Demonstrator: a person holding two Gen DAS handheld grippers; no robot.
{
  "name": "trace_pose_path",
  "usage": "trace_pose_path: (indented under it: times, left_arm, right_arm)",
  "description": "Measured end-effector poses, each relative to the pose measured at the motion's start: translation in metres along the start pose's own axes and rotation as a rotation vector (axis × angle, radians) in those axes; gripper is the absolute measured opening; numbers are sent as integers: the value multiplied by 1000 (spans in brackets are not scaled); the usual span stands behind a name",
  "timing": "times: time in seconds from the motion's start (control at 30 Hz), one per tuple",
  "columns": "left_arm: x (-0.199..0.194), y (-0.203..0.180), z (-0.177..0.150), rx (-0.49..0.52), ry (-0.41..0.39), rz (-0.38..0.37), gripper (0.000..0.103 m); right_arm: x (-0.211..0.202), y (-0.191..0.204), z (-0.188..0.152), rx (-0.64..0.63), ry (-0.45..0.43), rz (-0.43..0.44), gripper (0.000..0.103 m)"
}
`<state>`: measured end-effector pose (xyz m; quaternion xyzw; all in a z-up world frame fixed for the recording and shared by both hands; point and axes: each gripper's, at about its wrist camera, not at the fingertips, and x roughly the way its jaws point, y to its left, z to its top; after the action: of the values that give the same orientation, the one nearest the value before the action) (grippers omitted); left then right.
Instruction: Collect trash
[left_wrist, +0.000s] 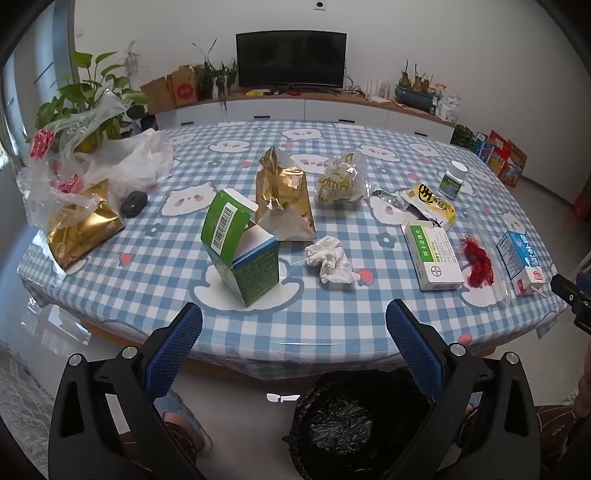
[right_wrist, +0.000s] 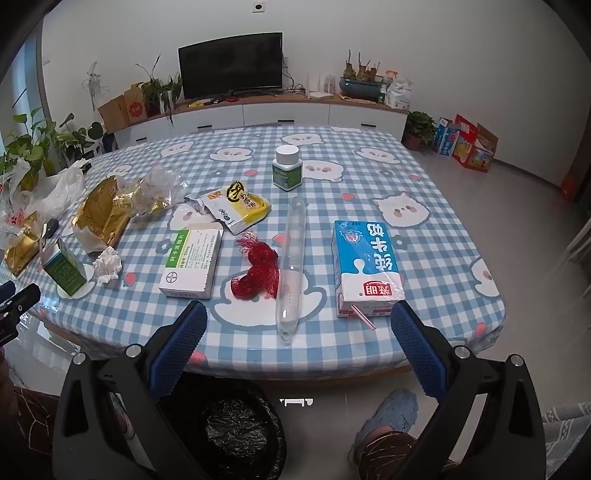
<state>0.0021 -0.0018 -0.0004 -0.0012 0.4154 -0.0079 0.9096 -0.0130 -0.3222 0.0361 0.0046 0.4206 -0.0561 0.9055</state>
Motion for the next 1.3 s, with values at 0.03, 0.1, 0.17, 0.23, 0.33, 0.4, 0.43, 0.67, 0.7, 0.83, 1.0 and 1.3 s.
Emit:
trace_pose_path:
  times: [0.03,0.1,0.17,0.23,0.33,0.4,0.43,0.67,0.7,0.83,1.0,1.3]
  left_arm:
    - [2,1,-1,0,3,-1,97]
    - [3,1,-2,2,3,2,97]
    - [2,2,-2,1,-1,2,97]
    - [3,2,-1,0,-2,3,97]
    - [1,4,-1,0,-6,10,97]
    - [1,4,-1,0,-7,10,97]
    - [0,5,-1,1,-8,11,97]
    - [0,4,-1,4,-8,17,97]
    - [-1,5,0,3,-8,17,97]
    - [-1,5,-1,3,-6,14,97]
    - [-2,5,0,4,-5,15,97]
    - [-5,3,-1,11,-5,8,97]
  right_arm:
    - [0,0,0,0,-1,0,95]
    - [0,-1,0,1,-2,3,95]
    - [0,1,0,-2,-1,3,95]
    - [0,1,0,-2,-1,2,95]
    - [1,2,-1,-4,-1,1,95]
    - [1,2,-1,-3,-1,2,95]
    - [1,2,-1,-2,-1,1,95]
    - [1,2,0,-3,0,2,95]
    - [1,3,0,-3,0,1,95]
    - [1,3,0,-6,-2,2,95]
    - [1,3,-1,-6,-2,0,95]
    - [2,2,1,-3,0,-4,95]
